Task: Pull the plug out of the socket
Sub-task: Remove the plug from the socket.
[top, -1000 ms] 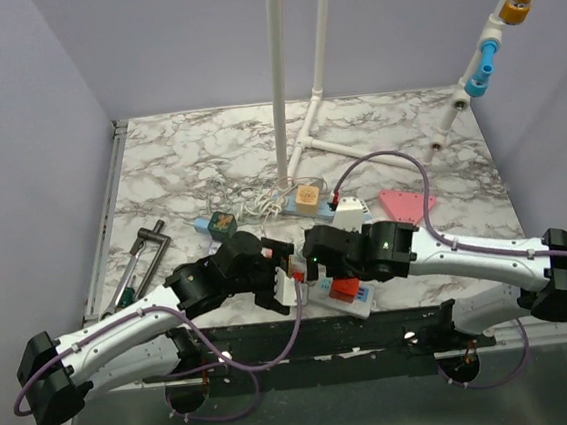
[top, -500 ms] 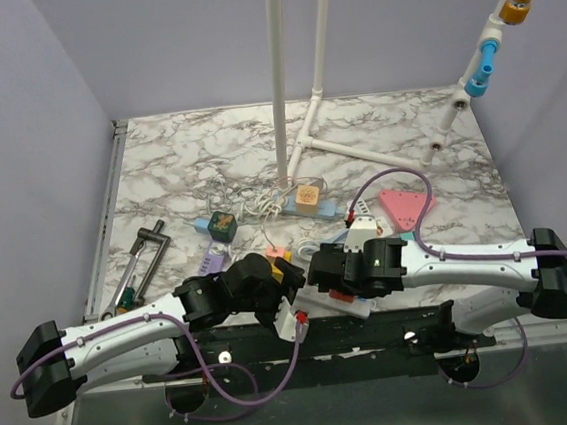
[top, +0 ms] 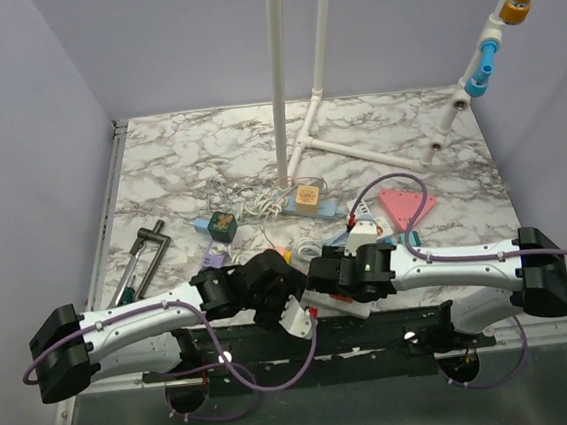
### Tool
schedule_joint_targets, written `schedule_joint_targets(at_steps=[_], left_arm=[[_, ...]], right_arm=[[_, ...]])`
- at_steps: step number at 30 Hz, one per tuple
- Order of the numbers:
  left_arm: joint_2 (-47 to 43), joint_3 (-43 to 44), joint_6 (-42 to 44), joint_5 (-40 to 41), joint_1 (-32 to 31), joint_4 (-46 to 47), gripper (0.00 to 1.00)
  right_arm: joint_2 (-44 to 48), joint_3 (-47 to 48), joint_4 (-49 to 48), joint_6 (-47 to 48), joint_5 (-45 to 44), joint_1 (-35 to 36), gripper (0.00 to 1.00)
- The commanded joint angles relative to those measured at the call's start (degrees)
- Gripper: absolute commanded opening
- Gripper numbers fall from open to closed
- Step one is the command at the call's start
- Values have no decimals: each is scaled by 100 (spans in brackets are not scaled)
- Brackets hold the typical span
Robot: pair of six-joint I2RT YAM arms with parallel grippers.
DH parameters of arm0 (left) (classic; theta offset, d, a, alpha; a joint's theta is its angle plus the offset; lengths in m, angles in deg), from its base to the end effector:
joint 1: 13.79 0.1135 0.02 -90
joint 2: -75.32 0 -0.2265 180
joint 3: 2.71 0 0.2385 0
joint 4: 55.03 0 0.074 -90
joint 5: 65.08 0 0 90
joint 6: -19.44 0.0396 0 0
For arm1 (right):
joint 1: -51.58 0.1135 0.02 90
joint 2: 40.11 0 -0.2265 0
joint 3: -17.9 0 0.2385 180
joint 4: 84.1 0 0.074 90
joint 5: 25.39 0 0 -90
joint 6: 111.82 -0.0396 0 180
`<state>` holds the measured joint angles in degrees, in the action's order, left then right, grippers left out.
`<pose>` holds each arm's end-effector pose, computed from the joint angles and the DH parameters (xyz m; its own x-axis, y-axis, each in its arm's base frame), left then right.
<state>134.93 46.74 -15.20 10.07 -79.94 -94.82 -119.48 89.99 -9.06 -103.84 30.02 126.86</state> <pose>0.0766 -0.1984 0.1809 0.6063 0.5954 -0.5272 0.7951 -0.4396 0.4179 0.0799 0.2158 0.2002 -0.8044 0.1468 -0.5757 0.1415 0.9884 0.0542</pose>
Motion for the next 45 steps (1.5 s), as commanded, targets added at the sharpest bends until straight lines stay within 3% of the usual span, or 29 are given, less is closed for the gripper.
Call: schedule_joint_targets(at_steps=[1,16,34,40,45], left_arm=[[127,269,-502,74,-73,-217,99],[987,1034,-1386,880,-91,-822,98],[731,544,-1696,713,-91,-446,98],[592,403,-1860,447,-99,-331,87],[464,-29,-1814,510,-295,56,88]], right_arm=[[-95,-211,-134,-183,-163,-29,97],[-336,-382,-630,-46,96,-242,88],[-166,-634,-723,-293,101,-257,75],[108,-718,-632,-375,51,-268,63],[482,-829,-856,-291,101,-288,56]])
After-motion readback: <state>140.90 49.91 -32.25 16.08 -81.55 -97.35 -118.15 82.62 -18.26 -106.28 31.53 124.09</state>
